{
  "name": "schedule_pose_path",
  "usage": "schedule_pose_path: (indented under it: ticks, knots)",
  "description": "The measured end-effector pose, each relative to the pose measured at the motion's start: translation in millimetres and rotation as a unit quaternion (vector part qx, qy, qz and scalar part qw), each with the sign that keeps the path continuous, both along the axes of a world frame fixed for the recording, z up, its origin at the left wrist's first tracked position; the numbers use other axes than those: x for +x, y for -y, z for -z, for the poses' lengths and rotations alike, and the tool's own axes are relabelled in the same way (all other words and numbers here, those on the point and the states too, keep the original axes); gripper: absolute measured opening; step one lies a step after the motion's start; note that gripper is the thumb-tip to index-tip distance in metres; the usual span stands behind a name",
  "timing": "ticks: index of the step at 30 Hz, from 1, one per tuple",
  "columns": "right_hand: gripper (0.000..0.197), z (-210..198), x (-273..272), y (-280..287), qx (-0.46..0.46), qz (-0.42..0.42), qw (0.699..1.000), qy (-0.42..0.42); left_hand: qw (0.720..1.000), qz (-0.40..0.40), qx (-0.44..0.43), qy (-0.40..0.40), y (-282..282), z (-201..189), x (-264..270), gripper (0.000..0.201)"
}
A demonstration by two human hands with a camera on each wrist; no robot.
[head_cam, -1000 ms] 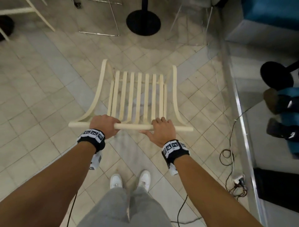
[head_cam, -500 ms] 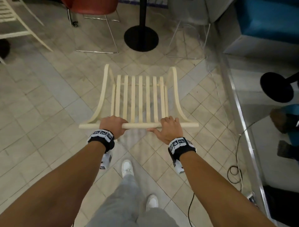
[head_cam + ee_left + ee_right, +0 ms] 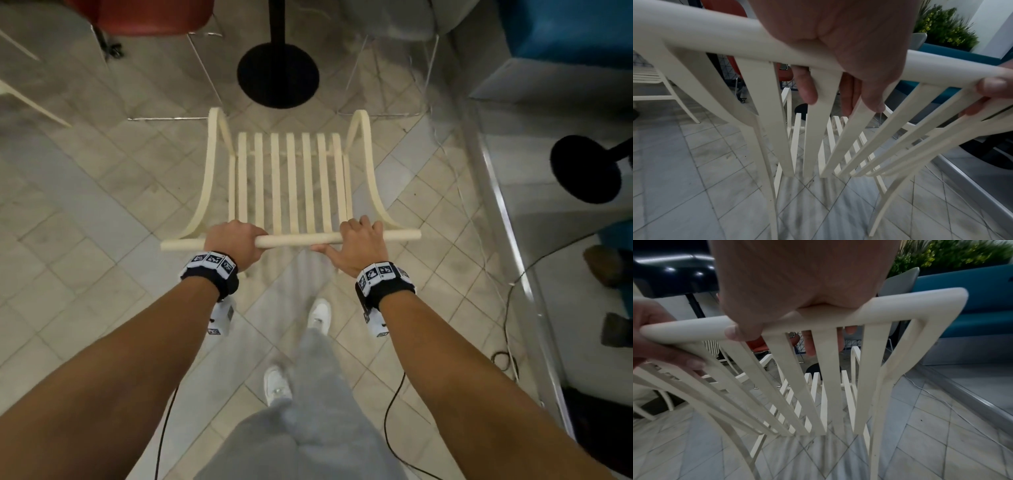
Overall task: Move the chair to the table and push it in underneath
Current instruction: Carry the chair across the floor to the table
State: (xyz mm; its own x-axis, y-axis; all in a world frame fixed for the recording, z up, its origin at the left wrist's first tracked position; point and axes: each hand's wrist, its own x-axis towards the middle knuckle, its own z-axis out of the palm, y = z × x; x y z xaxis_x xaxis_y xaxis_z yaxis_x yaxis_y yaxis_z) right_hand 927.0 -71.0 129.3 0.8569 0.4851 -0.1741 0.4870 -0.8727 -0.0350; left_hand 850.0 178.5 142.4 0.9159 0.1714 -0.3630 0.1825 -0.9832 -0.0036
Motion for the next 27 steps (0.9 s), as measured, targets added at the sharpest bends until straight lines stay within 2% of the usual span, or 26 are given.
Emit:
schedule_pose_path:
  ticks: [6, 12, 27]
  knots:
    - [0.089, 0, 84, -25, 0.003, -0.001, 1.0, -0.006, 1.0, -0.006, -0.023, -0.003, -28, 1, 83, 0.031]
    - [0.089, -2, 158, -47, 0.001, -0.005, 1.0, -0.001, 0.996, -0.026, -0.081, 0.016, -49, -3, 155, 0.081]
    - [0.091, 3, 303, -117, 0.008, -0.023, 1.0, 0.001, 0.999, -0.013, -0.045, 0.01, -112, -11, 293, 0.086]
